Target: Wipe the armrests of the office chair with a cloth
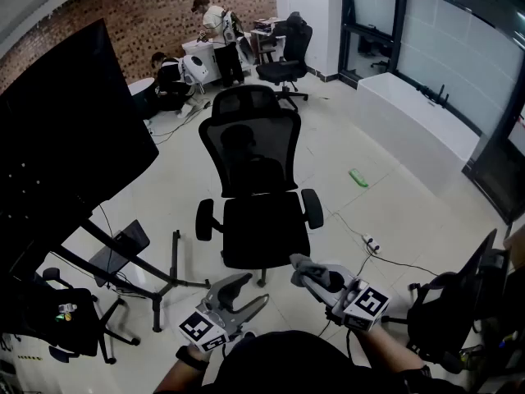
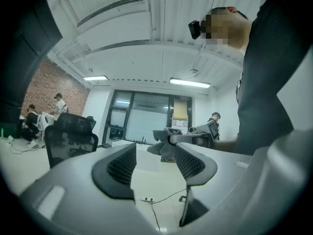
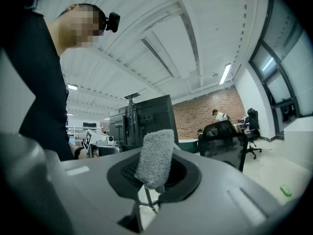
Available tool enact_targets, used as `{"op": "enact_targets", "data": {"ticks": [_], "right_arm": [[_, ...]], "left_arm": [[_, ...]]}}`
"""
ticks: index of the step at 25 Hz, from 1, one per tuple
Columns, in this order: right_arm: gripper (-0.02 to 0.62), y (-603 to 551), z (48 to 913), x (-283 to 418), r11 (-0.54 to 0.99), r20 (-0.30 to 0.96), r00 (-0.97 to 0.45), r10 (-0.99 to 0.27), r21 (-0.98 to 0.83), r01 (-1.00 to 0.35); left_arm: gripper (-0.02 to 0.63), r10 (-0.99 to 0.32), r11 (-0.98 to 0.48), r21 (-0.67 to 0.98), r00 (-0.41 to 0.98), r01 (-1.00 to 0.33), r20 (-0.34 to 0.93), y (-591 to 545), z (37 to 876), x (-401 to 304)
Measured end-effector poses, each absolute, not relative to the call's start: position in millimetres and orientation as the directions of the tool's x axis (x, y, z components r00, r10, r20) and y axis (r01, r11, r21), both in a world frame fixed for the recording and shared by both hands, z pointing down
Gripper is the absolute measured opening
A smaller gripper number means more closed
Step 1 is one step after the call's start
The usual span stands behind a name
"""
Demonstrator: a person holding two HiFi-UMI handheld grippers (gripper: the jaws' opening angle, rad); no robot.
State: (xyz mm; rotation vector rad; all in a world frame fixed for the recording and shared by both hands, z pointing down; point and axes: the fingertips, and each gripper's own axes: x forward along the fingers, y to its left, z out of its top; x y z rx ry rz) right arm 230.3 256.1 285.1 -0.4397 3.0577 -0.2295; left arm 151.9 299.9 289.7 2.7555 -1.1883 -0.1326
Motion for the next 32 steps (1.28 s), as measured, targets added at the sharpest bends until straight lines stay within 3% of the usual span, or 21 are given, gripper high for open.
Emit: {"op": "enact_targets", "data": {"ticks": [18, 32], "right_arm": [[0.034, 214, 289, 195, 0.953, -0.015, -0.964, -0.264, -0.155, -0.259], [0.034, 88, 292, 96, 0.923, 0.034, -0.937, -0.347, -0.165, -0.348]], "left_arm": [[0.275, -0.756, -0.646, 0.192, 0.653, -0.739, -0.031, 257, 303, 109], [0.275, -0.681, -0.719, 0.232, 0.73, -0.655, -0.05, 120, 306, 13]]}}
